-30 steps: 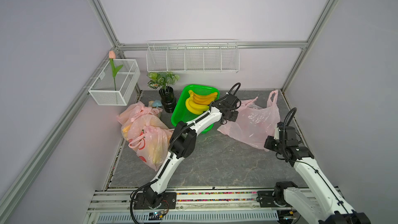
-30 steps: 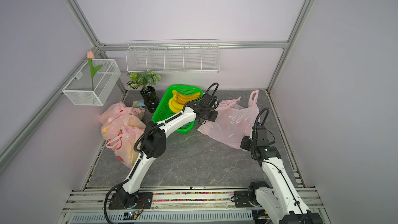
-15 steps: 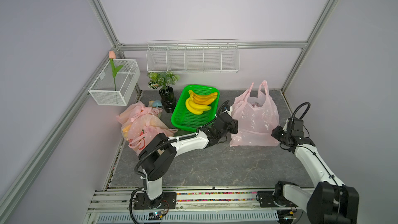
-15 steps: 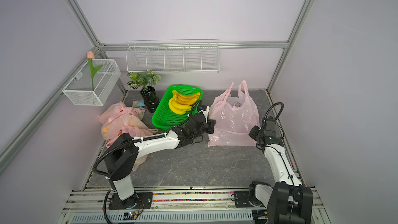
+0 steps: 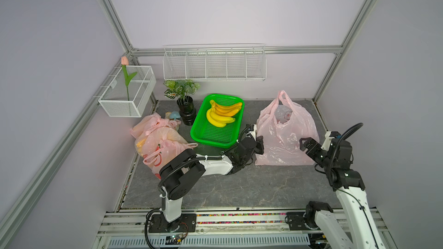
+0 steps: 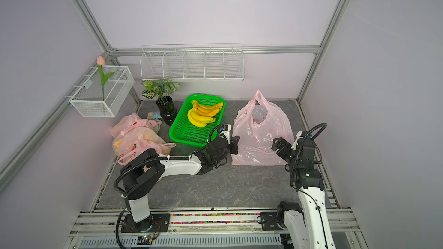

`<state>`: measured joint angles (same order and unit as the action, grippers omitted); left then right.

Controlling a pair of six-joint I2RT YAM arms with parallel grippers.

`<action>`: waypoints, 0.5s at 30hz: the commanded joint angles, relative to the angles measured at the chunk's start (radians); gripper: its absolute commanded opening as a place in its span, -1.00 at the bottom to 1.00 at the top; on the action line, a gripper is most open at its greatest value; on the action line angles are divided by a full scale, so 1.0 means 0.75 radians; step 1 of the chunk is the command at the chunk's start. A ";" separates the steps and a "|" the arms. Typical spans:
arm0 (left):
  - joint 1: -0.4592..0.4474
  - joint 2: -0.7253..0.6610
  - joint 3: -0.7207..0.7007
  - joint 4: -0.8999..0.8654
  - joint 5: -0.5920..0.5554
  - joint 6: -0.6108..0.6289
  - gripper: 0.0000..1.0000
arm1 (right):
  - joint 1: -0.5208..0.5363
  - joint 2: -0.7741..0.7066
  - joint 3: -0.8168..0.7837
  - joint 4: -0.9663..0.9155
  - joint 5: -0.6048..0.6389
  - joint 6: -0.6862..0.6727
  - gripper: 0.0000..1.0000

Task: Place the banana into a plastic bag & tie a knot
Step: Pick up the plastic bag from the corner of the board.

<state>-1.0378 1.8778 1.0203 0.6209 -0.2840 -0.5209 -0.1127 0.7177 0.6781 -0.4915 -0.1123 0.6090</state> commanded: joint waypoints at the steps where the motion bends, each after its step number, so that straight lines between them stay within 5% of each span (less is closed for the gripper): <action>1: -0.001 -0.020 -0.055 0.143 -0.159 0.048 -1.00 | -0.027 0.021 0.019 -0.104 0.057 -0.025 0.89; 6: 0.008 -0.026 -0.068 0.092 -0.298 0.067 -1.00 | -0.036 -0.038 -0.026 -0.108 0.101 -0.022 0.84; 10: 0.034 -0.035 -0.088 0.111 -0.256 0.070 -1.00 | -0.036 -0.045 0.014 -0.124 0.026 0.019 0.85; 15: -0.018 -0.011 -0.100 0.228 -0.233 0.143 -1.00 | 0.035 -0.077 -0.136 0.249 -0.316 0.453 0.89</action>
<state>-1.0279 1.8774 0.9627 0.7029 -0.4519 -0.4541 -0.1188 0.6754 0.6388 -0.4816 -0.1951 0.7410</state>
